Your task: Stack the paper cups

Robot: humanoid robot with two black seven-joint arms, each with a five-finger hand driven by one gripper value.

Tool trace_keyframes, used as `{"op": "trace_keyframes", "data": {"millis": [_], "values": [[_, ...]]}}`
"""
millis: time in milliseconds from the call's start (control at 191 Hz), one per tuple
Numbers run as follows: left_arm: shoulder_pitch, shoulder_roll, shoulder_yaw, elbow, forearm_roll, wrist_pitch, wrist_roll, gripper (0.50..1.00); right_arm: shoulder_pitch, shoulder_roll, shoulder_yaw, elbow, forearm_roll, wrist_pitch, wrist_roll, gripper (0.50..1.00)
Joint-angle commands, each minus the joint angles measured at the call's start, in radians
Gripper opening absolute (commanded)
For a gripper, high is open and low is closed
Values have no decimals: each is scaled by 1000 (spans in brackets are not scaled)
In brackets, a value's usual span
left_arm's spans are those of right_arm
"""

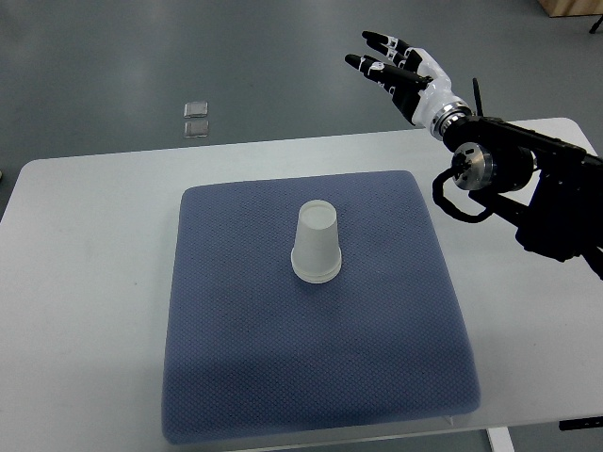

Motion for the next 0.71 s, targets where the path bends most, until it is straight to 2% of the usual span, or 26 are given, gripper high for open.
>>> {"op": "trace_keyframes", "data": {"millis": [0,246,471,706], "values": [[0,0,0,0,0,0,0,1000,-24,14,27,-15,7,1,-1,909],[0,0,0,0,0,0,0,1000,-43,38,50,-93,-12,4,11,915],[0,0,0,0,0,0,0,1000,-48,41,52,-107,-12,1,13,915],[0,0,0,0,0,0,0,1000,-70,44,85,-199,-13,15,20,915]]}}
